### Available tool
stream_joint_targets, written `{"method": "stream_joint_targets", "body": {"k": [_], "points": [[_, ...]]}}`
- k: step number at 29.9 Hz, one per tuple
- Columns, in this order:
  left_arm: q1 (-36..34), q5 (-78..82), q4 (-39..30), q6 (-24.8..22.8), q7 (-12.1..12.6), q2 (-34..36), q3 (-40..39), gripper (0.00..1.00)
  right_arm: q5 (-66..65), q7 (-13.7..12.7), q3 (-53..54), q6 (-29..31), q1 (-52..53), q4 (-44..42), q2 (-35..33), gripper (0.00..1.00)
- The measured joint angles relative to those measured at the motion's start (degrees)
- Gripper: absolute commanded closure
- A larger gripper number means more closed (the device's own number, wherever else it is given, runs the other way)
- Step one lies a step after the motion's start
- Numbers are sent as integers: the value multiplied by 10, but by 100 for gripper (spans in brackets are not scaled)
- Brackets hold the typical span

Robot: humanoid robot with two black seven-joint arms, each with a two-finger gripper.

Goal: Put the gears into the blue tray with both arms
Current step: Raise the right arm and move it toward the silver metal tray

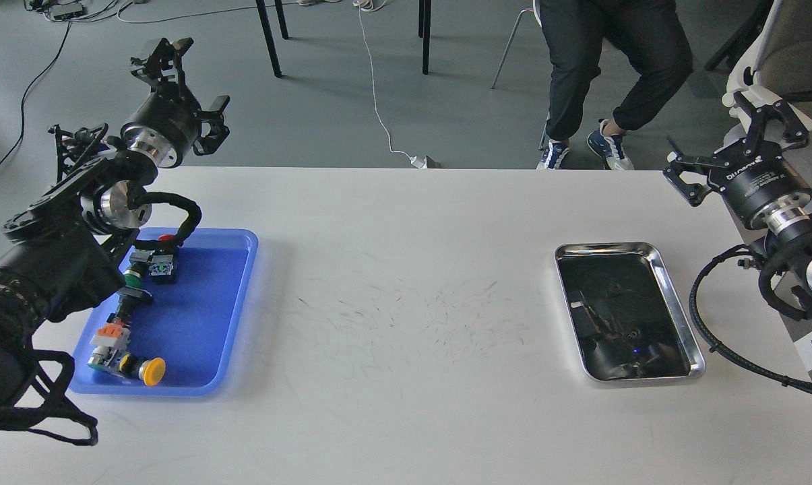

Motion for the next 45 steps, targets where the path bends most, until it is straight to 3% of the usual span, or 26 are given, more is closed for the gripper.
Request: {"method": "stream_joint_targets", "body": {"k": [22, 26, 35, 38, 42, 45], "points": [[2, 0, 10, -5, 0, 1, 0, 2, -9, 0, -14, 5, 8, 1, -1, 1], [3, 0, 10, -8, -1, 2, 0, 2, -15, 0, -58, 5, 40, 2, -11, 1], [2, -4, 11, -2, 6, 16, -3, 2, -62, 2, -194, 4, 155, 42, -88, 1], [3, 0, 11, 0, 5, 16, 0, 2, -65, 19, -213, 6, 179, 61, -119, 1], [5, 2, 8, 10, 1, 13, 5, 2, -66, 44, -252, 8, 198, 128, -196, 1], [5, 3, 6, 9, -1, 16, 6, 2, -87, 33, -285, 10, 225, 179, -259, 1]]}}
